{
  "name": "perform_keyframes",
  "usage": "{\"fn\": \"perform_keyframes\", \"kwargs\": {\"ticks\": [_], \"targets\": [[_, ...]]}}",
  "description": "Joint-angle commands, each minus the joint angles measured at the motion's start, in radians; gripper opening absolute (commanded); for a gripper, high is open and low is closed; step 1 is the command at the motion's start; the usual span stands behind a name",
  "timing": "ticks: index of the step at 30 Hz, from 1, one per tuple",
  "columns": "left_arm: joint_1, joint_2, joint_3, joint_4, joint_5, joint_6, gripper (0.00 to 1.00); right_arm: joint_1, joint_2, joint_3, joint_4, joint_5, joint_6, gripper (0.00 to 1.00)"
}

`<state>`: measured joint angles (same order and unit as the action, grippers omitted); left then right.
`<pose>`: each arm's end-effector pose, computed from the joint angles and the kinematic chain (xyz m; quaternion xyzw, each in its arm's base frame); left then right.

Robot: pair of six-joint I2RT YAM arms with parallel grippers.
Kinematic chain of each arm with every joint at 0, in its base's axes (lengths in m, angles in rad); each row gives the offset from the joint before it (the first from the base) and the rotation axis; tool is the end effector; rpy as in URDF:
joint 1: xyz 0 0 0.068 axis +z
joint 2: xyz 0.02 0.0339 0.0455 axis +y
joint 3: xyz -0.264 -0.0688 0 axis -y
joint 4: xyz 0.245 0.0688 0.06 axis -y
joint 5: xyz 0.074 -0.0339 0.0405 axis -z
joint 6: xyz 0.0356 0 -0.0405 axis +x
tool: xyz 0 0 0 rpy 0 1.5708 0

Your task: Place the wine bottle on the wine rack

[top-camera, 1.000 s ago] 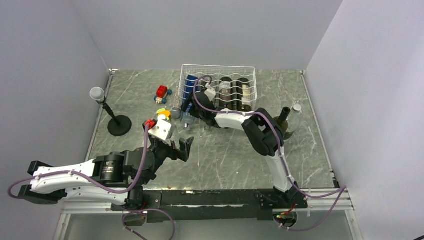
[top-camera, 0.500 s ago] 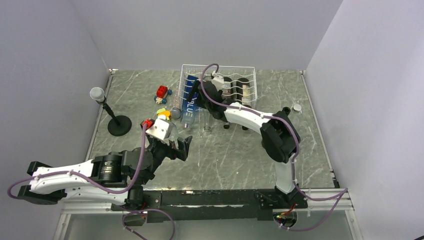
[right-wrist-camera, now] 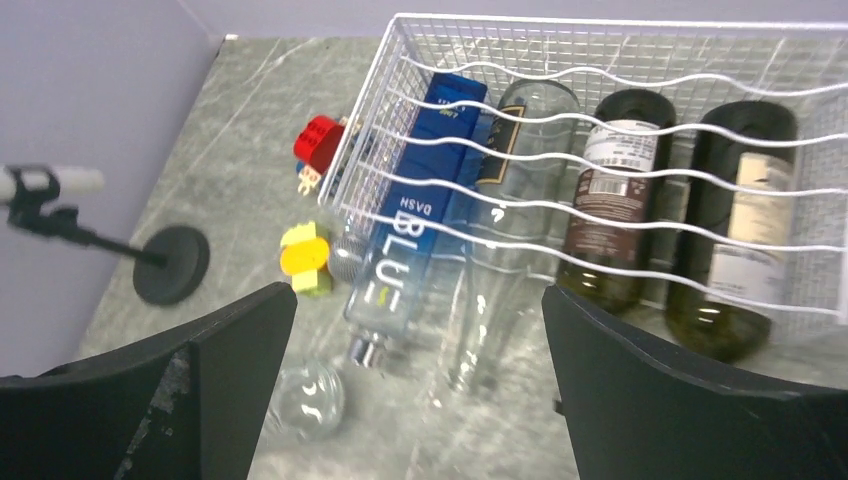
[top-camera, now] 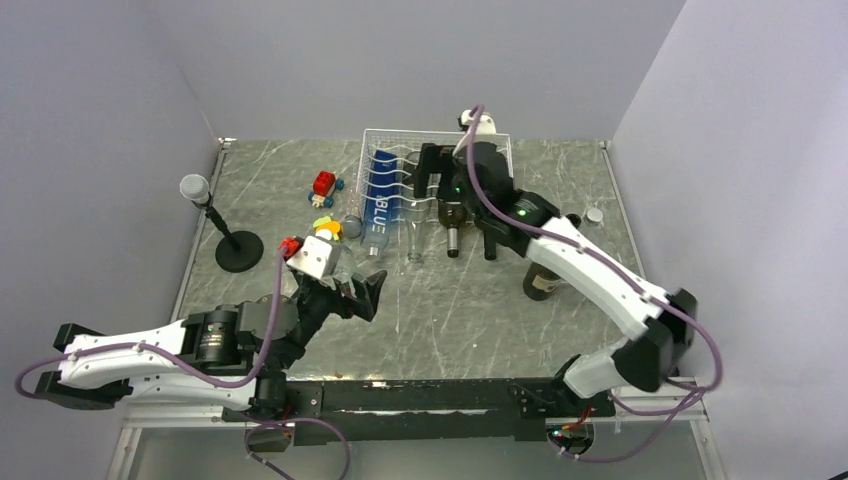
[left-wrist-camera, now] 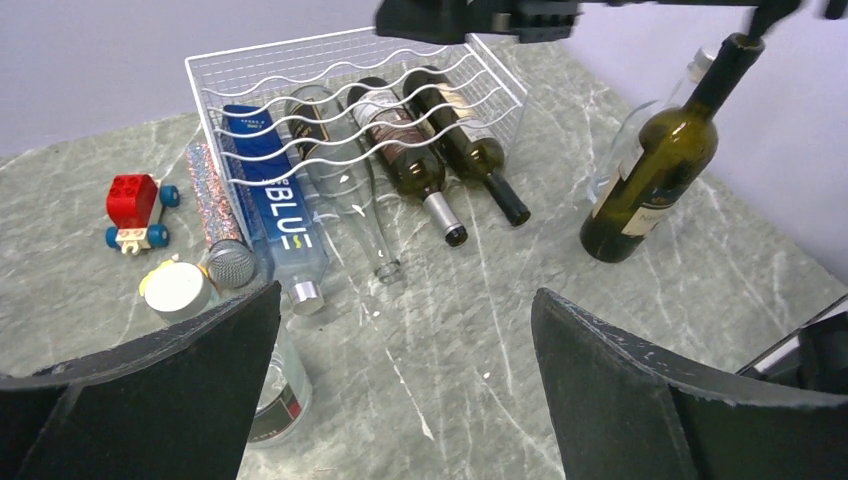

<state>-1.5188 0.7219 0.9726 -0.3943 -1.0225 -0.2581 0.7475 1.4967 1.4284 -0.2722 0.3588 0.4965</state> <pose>0.0374 -0.1342 0.3936 0.1299 0.7214 -0.2098 0.6471 0.2653 0.2289 0.3841 0.0016 0.8102 0.2124 0.5464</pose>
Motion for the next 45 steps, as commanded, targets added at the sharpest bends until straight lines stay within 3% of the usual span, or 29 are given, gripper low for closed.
{"fn": "perform_keyframes", "kwargs": {"ticks": [1, 5, 10, 16, 19, 21, 26, 29, 32, 35, 40, 45], "targets": [[-0.003, -0.038, -0.032, 0.120, 0.041, -0.004, 0.99, 0.003, -0.142, -0.039, -0.191, -0.102, -0.241, 1.00], [-0.004, -0.034, -0.053, 0.141, 0.059, 0.005, 0.99, 0.001, -0.247, -0.044, -0.346, -0.131, -0.267, 1.00], [-0.003, -0.013, -0.047, 0.117, 0.083, -0.031, 0.99, 0.002, -0.405, -0.092, -0.444, -0.053, -0.246, 1.00], [-0.002, 0.024, -0.034, 0.071, 0.098, -0.101, 0.99, 0.000, -0.534, -0.075, -0.582, 0.103, -0.190, 1.00], [-0.002, 0.051, -0.034, 0.079, 0.128, -0.113, 0.99, 0.001, -0.570, -0.056, -0.715, 0.205, -0.141, 0.88], [-0.001, 0.053, -0.050, 0.099, 0.154, -0.107, 0.99, 0.003, -0.593, -0.080, -0.780, 0.222, -0.112, 0.86], [-0.002, 0.038, -0.108, 0.150, 0.192, -0.118, 0.99, 0.001, -0.664, -0.184, -0.840, 0.319, -0.023, 0.89], [-0.001, 0.044, -0.122, 0.179, 0.215, -0.109, 0.99, -0.003, -0.666, -0.215, -0.850, 0.405, 0.014, 0.91], [-0.001, 0.063, -0.131, 0.191, 0.230, -0.109, 0.99, -0.047, -0.614, -0.236, -0.822, 0.420, 0.000, 0.83], [-0.002, 0.084, -0.133, 0.185, 0.241, -0.127, 0.99, -0.121, -0.547, -0.244, -0.790, 0.433, 0.001, 0.82], [-0.002, 0.098, -0.146, 0.200, 0.250, -0.144, 0.99, -0.245, -0.534, -0.306, -0.621, 0.343, -0.073, 0.80], [-0.001, 0.095, -0.143, 0.181, 0.261, -0.167, 0.99, -0.320, -0.532, -0.343, -0.532, 0.290, -0.109, 0.66]]}}
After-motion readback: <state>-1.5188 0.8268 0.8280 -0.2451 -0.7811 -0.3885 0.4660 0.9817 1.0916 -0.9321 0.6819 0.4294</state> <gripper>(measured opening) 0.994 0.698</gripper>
